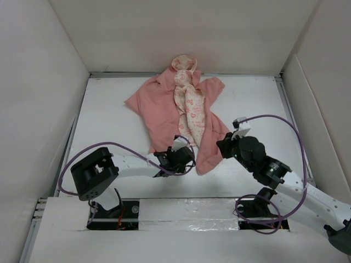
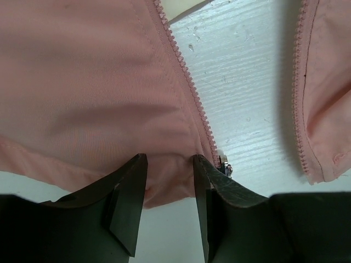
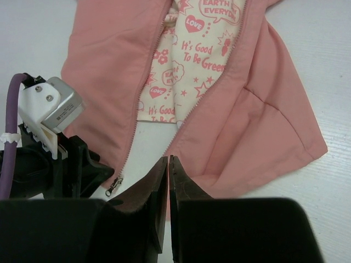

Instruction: Zip up the jacket

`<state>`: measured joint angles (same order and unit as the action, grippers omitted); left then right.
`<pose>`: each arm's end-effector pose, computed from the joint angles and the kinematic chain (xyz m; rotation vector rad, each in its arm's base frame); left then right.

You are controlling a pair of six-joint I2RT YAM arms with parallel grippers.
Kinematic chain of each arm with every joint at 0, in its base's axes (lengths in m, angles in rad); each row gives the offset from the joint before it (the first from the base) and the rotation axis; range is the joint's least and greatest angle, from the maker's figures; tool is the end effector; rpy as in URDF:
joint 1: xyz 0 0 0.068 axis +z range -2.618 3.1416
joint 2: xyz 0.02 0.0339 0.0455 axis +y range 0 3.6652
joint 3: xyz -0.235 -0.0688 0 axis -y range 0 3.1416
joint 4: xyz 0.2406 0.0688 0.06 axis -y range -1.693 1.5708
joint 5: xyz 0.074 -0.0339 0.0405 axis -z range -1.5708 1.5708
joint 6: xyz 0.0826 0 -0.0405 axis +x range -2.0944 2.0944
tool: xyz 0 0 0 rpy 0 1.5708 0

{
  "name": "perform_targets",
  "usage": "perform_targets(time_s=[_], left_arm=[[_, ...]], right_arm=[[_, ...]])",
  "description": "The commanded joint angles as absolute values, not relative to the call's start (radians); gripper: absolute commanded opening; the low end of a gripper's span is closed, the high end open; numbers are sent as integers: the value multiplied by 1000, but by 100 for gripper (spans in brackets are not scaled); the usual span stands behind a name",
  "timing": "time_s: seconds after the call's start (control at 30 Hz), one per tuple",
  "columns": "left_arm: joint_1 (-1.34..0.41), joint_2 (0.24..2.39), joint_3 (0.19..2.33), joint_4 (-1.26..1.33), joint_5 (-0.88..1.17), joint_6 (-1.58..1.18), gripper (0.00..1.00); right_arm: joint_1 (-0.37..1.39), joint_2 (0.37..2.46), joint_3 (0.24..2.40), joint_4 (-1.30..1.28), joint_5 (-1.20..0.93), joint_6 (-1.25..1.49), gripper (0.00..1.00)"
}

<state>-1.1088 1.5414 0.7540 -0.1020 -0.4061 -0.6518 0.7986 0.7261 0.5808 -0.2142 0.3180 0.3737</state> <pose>0.1718 -0.2717 0.1039 0.3708 2.3630 -0.3392 0.1816 0.1494 0.2404 -0.1974 1.9312 0.4813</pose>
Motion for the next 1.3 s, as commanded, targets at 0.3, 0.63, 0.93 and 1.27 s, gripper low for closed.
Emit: perform_targets(time_s=[0.3, 0.63, 0.93, 1.27], left_arm=[[-1115, 1523, 753, -100, -400, -676, 33], [-1115, 1585, 727, -63, -428, -698, 31], [-1115, 1508, 700, -23, -442, -698, 0], [-980, 1188, 563, 190, -253, -710, 0]], right_arm=[[793, 695, 575, -163, 299, 374, 12], [793, 683, 580, -183, 308, 374, 13], [793, 686, 580, -175, 305, 373, 21], [793, 742, 532, -66, 152, 393, 5]])
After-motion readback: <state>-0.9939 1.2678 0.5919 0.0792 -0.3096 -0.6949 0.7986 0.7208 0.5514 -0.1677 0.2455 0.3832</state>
